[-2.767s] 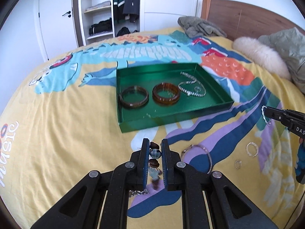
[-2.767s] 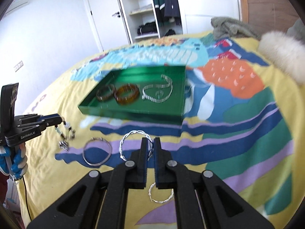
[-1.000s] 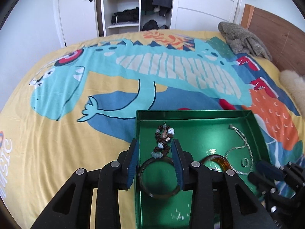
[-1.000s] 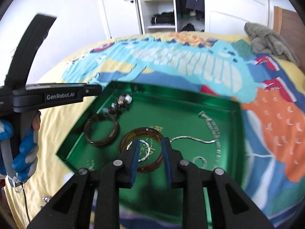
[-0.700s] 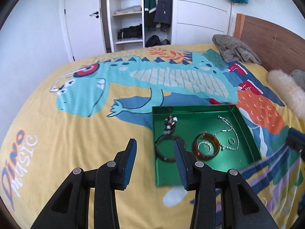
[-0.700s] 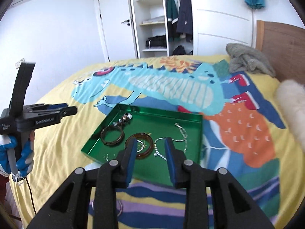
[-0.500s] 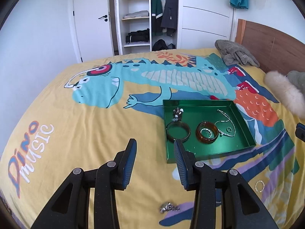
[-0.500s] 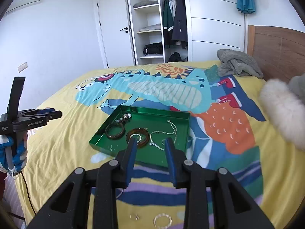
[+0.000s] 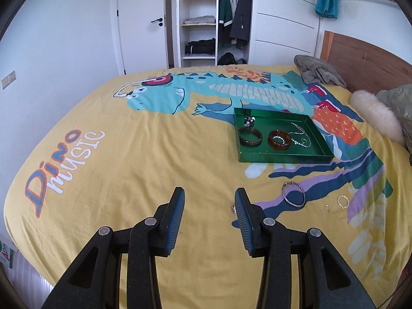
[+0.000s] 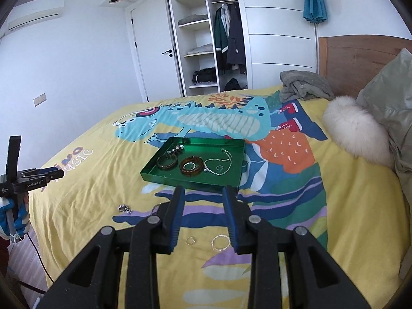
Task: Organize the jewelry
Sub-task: 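Move both open tools back toward the jewelry left on the bed, then grasp the silver chain bracelet with the left tool while the right tool grasps a small silver ring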
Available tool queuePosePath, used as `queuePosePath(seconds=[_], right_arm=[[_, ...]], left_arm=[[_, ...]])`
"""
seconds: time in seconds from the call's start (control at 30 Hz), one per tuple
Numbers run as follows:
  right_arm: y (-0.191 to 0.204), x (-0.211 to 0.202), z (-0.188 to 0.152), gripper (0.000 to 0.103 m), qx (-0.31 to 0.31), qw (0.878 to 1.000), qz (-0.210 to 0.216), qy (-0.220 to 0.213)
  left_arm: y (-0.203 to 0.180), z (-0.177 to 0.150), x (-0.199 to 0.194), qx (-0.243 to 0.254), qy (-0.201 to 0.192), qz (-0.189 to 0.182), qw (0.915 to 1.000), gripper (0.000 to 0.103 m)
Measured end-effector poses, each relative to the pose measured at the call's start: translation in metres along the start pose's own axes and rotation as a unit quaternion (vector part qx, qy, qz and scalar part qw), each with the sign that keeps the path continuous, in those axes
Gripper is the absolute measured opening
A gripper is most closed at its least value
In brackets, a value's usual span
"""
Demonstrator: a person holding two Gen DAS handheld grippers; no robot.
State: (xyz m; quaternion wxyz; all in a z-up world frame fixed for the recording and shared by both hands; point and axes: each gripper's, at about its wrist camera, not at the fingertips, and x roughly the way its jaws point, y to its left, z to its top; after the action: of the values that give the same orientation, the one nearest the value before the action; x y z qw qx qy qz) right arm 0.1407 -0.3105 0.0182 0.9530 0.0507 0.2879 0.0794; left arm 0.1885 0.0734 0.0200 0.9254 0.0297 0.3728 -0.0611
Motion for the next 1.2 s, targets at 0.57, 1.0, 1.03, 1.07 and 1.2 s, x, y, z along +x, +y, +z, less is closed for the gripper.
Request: queuePosePath(seconds=[0.57,1.0,1.03,1.07,1.2], right_arm=[[0.007,0.018,-0.059,0.029,0.026,0.998,0.028,0.041],[0.021,0.137,-0.11,0.031,0.021,0.988,0.065,0.139],[0.02,0.145,-0.113,0.031,0.02,0.987,0.064,0.145],[0.019,0.151,-0.115,0.031,0.021,0.987,0.064,0.149],[0.016,0.169,-0.121,0.032,0.018,0.985,0.065,0.16]], left_arm=[[-0.018,-0.053,0.034,0.026,0.033,-0.013,0.999,0.04],[-0.035,-0.061,0.129,0.024,0.09,-0.075,0.9928,0.048],[-0.036,-0.06,0.135,0.025,0.093,-0.076,0.9925,0.048],[-0.039,-0.059,0.143,0.026,0.097,-0.076,0.9921,0.048],[-0.051,-0.054,0.166,0.038,0.104,-0.071,0.9913,0.048]])
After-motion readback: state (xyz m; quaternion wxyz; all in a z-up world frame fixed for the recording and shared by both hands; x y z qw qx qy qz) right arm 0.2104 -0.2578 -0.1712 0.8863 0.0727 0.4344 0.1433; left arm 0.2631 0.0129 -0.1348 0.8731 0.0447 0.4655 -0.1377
